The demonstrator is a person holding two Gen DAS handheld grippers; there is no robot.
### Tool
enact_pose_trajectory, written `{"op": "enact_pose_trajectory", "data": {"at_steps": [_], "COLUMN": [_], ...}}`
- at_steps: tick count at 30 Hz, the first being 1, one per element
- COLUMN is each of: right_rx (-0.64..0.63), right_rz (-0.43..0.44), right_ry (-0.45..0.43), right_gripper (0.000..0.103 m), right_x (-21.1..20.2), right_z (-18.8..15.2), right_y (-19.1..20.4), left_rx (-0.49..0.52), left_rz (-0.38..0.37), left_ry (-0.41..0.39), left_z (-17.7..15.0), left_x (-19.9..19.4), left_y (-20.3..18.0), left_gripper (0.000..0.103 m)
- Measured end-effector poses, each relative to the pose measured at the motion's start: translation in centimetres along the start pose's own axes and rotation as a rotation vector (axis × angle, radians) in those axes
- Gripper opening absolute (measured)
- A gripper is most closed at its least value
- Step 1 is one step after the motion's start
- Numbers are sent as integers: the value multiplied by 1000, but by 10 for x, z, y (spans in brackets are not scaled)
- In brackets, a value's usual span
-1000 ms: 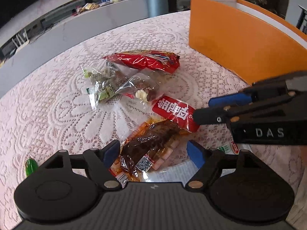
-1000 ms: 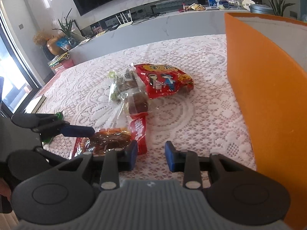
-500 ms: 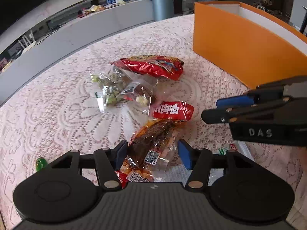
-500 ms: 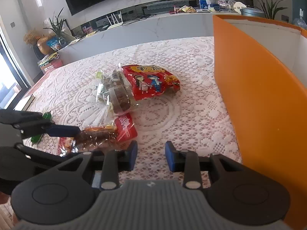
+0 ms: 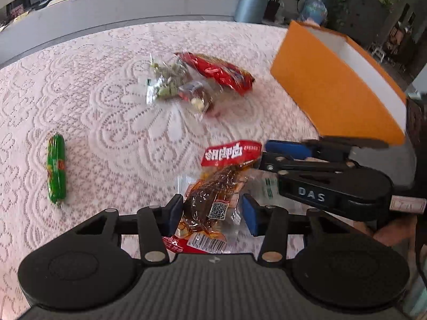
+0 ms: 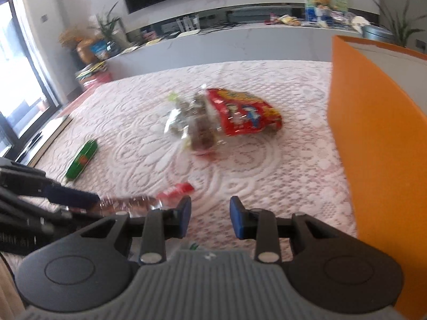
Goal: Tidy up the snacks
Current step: 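Grasp the white wrapped packet with right tool while left tool holds the brown packet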
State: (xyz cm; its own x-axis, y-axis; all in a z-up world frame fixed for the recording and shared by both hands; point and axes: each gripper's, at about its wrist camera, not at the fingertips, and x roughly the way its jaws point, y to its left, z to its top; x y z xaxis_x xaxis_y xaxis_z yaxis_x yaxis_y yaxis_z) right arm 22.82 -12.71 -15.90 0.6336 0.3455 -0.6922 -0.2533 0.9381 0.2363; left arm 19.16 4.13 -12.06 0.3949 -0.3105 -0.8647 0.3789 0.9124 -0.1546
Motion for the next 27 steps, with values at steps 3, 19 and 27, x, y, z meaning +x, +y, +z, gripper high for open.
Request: {"op": "enact_pose_trajectory", "data": {"at_steps": [3, 19, 27], "right_rx": [-10, 42, -91], "right_rz": [50, 81, 159], "right_ry": [10, -21, 106], "right_gripper": [26, 22, 54], "right_x": [1, -9, -18], "right_z": [-2, -3, -1], "right_y": [6, 0, 10], "left_rx": [34, 150, -40], "left_rz": [3, 127, 147], "left_ry": [10, -17, 15], "left_z": [2, 5, 10], "left_x": [1, 12, -13], "left_y": [-8, -24, 6], "left_gripper": [58, 64, 65]}}
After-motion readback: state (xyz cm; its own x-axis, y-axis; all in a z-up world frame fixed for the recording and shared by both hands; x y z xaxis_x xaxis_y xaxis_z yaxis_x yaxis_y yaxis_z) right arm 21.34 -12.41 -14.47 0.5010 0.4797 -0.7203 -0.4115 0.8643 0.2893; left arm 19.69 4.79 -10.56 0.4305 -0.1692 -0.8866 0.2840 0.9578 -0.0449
